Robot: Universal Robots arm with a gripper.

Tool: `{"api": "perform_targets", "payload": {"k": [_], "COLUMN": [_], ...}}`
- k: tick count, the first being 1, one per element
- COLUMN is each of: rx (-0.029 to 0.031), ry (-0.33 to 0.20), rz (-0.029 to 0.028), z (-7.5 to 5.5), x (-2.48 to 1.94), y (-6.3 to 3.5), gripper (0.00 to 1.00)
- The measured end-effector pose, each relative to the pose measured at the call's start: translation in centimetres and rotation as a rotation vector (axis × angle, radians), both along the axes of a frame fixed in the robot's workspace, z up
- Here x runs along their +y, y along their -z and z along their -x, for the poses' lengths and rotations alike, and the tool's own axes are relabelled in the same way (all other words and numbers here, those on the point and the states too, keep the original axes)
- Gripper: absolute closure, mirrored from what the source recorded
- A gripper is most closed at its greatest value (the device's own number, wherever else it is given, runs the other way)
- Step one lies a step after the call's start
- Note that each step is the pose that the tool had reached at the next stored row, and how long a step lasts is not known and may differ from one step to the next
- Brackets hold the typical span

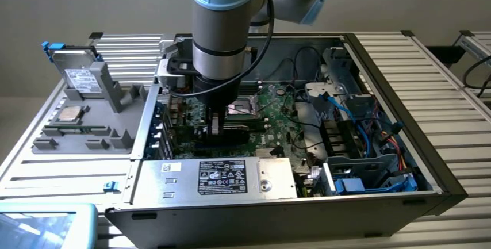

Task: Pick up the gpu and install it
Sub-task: 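Insert the gpu into the slot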

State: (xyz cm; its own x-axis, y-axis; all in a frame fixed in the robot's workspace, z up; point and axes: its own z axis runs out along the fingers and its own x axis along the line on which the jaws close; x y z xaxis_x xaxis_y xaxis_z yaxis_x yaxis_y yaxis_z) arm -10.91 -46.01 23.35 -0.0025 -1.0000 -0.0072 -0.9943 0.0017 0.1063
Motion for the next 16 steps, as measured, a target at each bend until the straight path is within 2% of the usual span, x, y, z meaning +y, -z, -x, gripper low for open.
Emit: {"api": "perform_targets", "payload": {"k": [16], "rx": [0.0001], "ry": [0.0], "rz": [-0.0002], "z": [0.01], "x": [-0.04], "y": [0.1], "gripper": [0.71]}}
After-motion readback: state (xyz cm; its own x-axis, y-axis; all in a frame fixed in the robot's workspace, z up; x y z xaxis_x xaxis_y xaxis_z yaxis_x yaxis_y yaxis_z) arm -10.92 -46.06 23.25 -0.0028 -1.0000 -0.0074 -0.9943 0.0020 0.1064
